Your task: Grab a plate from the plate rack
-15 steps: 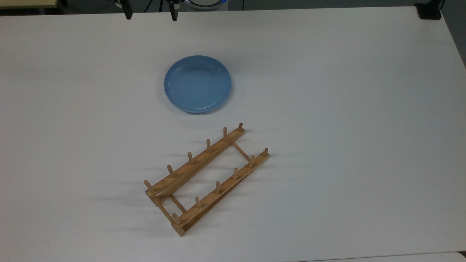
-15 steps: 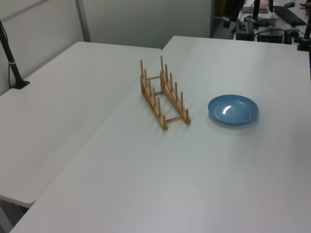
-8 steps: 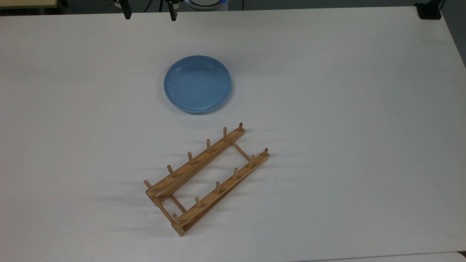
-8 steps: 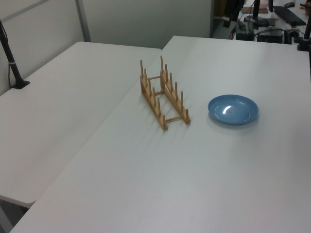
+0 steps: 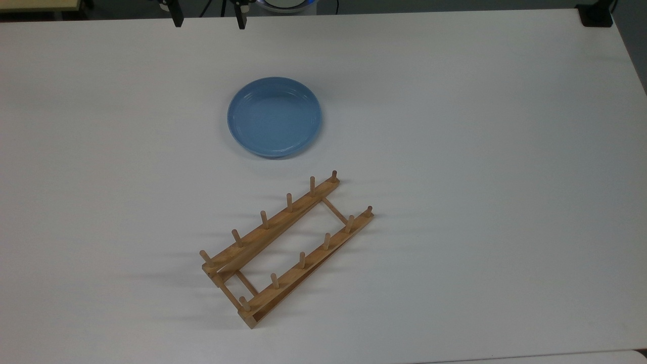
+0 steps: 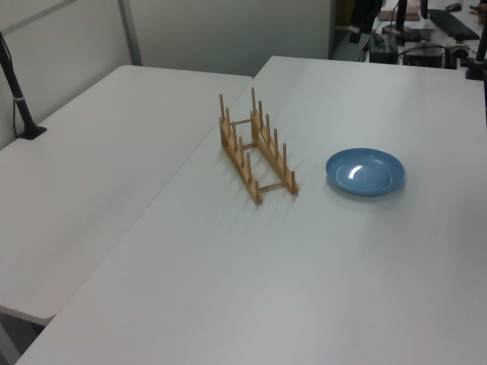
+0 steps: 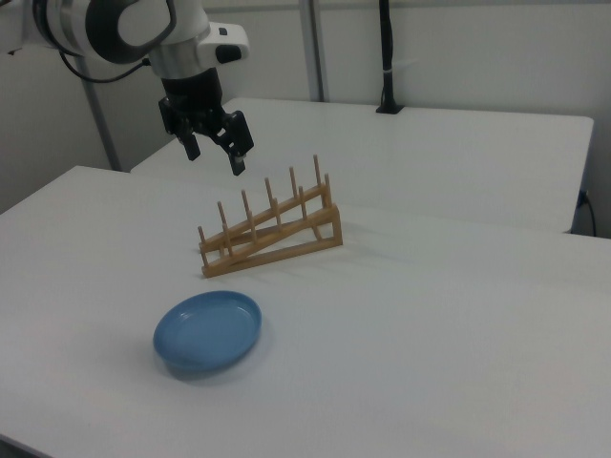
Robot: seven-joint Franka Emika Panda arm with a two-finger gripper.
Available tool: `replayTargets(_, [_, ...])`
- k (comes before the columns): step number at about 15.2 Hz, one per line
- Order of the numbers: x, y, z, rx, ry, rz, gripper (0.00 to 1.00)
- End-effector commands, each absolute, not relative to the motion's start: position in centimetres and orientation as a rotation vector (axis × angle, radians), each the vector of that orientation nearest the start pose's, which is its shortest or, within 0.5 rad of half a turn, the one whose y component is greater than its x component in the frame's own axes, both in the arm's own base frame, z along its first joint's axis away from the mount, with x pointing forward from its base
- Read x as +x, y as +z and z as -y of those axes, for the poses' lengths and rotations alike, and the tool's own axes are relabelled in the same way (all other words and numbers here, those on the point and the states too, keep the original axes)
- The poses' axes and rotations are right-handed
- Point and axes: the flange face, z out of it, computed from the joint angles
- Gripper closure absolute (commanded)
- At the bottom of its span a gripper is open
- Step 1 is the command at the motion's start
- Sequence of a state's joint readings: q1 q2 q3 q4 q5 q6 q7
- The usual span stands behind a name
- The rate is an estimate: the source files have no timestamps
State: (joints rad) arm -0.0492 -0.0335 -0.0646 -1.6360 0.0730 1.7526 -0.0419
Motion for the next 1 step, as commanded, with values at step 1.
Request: replayTargets(1, [55.80, 62.90, 5.47, -3.079, -0.256, -0.092, 0.00])
